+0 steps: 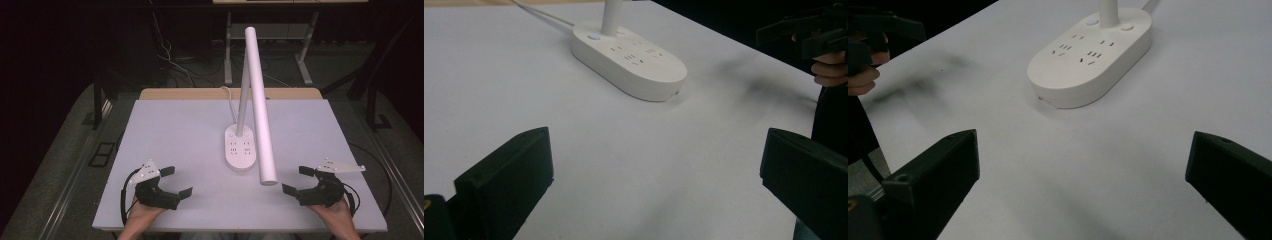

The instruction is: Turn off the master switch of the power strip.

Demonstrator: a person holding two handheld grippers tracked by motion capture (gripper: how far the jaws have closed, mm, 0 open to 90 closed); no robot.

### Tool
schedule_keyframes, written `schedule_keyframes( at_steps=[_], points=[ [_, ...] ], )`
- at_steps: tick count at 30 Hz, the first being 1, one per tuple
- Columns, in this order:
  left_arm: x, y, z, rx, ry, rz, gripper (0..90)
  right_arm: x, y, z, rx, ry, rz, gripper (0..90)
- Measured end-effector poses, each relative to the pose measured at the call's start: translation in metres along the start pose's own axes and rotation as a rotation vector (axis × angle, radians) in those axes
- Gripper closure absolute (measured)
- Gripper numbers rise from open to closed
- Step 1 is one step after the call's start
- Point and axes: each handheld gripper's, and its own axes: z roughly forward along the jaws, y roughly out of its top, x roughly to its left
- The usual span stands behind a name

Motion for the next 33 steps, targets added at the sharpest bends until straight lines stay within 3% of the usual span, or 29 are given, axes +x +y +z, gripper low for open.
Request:
schedule_keyframes(
  at_steps=[17,33],
  points=[
    [0.0007,-0.0003,-0.0025,-0.002,0.003,-0.019,0.0,0.0041,0.0007,0.0035,0.036,0.019,-0.029,0.2],
    [-0.0002,0.0019,0.0006,0.047,-0.006,-0.016,0.0,0.0018,-0.0001,0.0022,0.039,0.015,-0.026,0.2]
  ],
)
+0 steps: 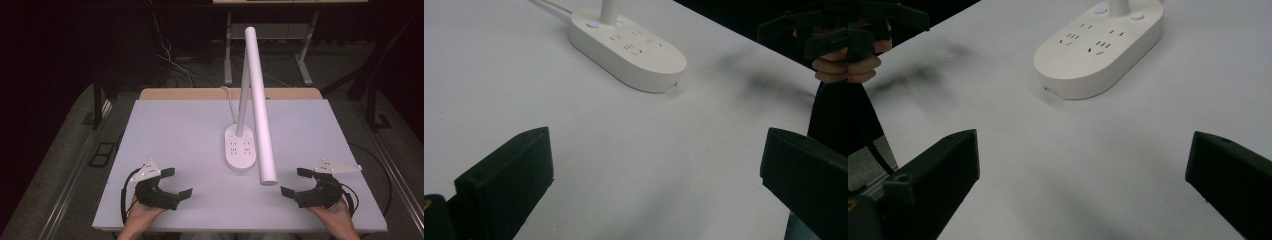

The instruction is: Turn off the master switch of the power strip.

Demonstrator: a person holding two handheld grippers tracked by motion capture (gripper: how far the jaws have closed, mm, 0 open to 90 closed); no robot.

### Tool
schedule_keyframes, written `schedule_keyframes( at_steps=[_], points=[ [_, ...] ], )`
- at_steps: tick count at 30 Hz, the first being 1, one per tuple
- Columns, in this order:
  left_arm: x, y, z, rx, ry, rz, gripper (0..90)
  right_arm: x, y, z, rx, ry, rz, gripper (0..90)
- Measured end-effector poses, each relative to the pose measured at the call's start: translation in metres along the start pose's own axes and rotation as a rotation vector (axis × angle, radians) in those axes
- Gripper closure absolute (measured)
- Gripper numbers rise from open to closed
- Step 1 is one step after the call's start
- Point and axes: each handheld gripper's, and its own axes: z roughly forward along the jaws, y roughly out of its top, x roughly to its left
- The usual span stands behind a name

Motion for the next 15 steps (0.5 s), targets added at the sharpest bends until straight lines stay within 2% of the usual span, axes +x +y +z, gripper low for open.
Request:
schedule_keyframes(
  at_steps=[5,15],
  points=[
    [0.0006,0.0007,0.0021,0.029,-0.014,0.001,0.0,0.0002,-0.0004,-0.0005,0.001,-0.002,0.005,0.2],
    [0.0012,0.0100,0.0025,0.048,-0.024,0.009,0.0,-0.0012,-0.0009,-0.0011,0.003,-0.003,0.002,0.2]
  ],
)
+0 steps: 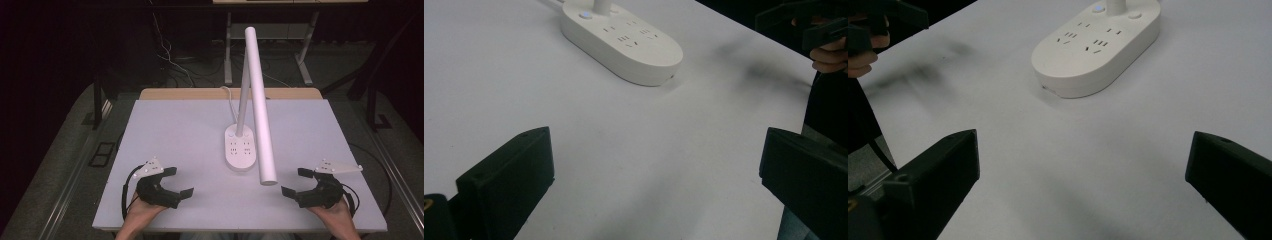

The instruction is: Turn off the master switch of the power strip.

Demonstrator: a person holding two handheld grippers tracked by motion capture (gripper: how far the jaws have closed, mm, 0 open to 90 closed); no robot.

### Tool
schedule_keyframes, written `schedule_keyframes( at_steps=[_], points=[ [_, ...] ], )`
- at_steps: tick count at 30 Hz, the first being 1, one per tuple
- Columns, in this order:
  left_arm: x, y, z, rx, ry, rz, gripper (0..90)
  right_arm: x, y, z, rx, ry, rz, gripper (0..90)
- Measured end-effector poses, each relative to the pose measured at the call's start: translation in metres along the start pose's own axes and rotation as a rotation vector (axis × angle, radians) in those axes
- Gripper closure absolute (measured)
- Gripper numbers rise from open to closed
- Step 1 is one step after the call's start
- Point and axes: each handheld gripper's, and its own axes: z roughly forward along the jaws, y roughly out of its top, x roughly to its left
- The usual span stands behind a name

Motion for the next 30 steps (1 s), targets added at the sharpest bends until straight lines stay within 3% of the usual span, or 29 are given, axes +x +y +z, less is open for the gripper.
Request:
schedule_keyframes(
  at_steps=[30],
  points=[
    [0.005,0.042,0.010,0.046,-0.027,0.036,1.1,-0.002,-0.001,0.001,0.011,-0.002,0.004,0.2]
  ],
)
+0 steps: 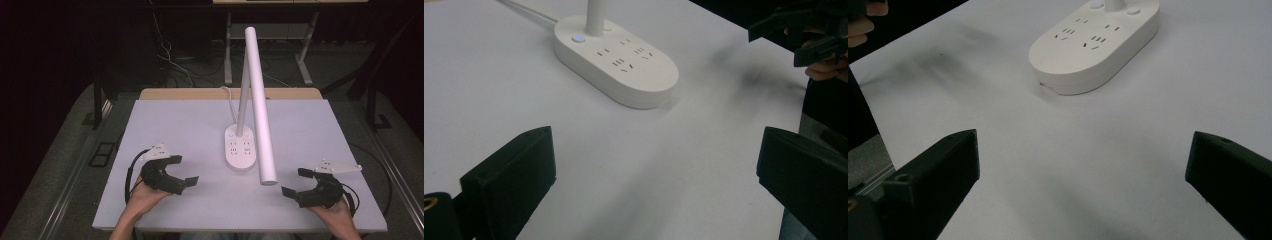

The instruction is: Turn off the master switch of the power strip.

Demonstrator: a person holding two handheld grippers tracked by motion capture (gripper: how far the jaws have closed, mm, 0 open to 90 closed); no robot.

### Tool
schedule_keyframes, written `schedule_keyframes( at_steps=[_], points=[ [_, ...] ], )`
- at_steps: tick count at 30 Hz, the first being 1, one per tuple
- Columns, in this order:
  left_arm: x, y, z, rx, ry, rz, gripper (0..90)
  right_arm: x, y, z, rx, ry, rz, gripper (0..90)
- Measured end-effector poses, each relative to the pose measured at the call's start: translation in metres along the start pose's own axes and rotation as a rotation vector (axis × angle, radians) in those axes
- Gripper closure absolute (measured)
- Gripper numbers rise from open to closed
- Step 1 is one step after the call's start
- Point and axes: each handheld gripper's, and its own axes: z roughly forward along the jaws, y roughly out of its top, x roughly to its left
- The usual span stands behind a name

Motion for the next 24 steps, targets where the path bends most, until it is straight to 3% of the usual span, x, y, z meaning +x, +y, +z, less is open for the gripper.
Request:
schedule_keyframes(
  at_steps=[24],
  points=[
    [0.013,0.036,0.013,0.013,-0.005,0.002,2.0,0.000,0.000,0.001,0.006,0.001,-0.005,0.2]
  ],
)
